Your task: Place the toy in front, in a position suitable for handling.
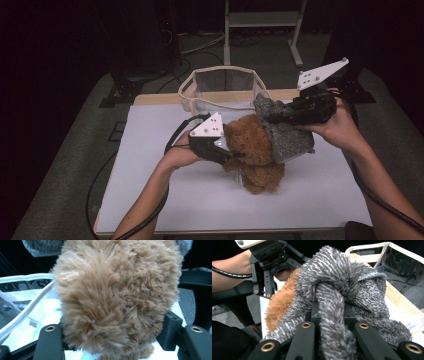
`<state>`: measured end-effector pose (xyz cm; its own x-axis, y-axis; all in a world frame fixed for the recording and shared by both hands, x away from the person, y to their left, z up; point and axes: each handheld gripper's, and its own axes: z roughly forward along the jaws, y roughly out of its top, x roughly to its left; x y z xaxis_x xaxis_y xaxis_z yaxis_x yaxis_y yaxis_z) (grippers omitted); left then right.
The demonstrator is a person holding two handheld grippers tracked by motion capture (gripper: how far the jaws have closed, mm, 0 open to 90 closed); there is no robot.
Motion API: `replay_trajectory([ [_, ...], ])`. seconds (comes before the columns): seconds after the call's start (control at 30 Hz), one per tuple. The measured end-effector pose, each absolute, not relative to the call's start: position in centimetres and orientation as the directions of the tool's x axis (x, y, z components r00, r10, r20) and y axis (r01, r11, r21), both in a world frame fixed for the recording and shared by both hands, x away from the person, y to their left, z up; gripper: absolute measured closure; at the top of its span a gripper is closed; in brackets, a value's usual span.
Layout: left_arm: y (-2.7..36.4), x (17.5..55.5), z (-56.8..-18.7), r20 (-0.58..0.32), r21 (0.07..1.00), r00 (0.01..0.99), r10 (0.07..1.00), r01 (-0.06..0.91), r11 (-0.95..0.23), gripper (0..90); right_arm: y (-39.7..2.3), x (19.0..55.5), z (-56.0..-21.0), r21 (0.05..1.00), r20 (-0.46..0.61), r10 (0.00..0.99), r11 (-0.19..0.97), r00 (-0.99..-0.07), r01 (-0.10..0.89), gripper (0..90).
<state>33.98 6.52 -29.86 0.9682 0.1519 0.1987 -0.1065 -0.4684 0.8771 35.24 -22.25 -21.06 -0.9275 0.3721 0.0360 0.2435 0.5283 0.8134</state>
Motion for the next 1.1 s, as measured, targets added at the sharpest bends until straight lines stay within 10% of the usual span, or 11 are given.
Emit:
replay_trajectory([
  [0.37,9.1,32.5,-28.0,0.248,0.858,0.954,0.17,-0.135,-0.495,11.0,-17.7,36.0,-22.7,0.814,0.044,0.285,0.546,-0.957,0.2,77.3],
  [1.1,16.2,30.9,-32.4,0.236,0.83,0.929,0.285,-0.04,-0.557,19.1,-14.7,37.3,-30.9,0.777,0.142,0.285,0.561,-0.948,0.285,76.6],
])
